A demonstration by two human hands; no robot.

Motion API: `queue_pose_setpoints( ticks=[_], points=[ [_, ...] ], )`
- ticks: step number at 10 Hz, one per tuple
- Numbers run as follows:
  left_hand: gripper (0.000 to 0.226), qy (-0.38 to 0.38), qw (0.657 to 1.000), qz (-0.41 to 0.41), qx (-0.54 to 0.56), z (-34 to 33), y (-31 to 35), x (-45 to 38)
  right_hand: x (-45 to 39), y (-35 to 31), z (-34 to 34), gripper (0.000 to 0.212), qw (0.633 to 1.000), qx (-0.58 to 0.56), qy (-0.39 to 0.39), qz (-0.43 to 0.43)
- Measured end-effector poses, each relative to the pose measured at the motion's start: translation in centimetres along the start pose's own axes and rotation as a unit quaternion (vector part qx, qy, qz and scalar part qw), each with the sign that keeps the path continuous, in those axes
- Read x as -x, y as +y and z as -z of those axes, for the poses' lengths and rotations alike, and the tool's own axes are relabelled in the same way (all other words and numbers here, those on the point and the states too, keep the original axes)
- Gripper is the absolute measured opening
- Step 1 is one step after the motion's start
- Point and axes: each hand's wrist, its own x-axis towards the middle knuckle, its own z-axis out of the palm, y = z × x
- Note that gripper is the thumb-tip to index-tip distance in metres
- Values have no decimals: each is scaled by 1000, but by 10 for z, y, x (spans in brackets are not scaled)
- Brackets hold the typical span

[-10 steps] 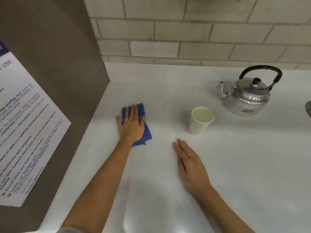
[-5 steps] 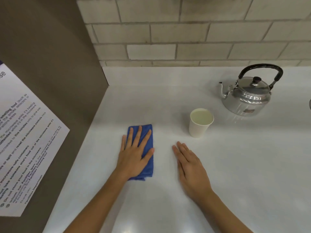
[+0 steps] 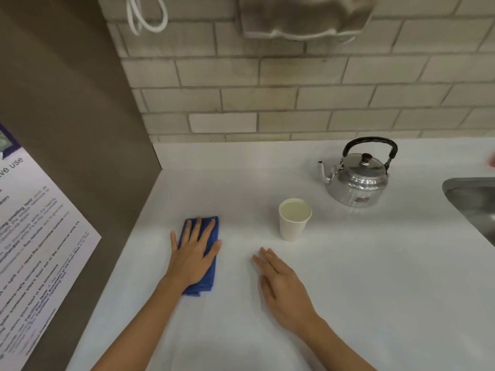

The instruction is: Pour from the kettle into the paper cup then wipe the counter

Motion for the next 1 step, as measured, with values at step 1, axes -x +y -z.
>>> queue_pose_setpoints(
  ticks=[1],
  points=[
    [55, 63, 998, -16, 11, 22, 20, -12, -6, -11, 22, 48, 999, -24, 31, 25]
  ],
)
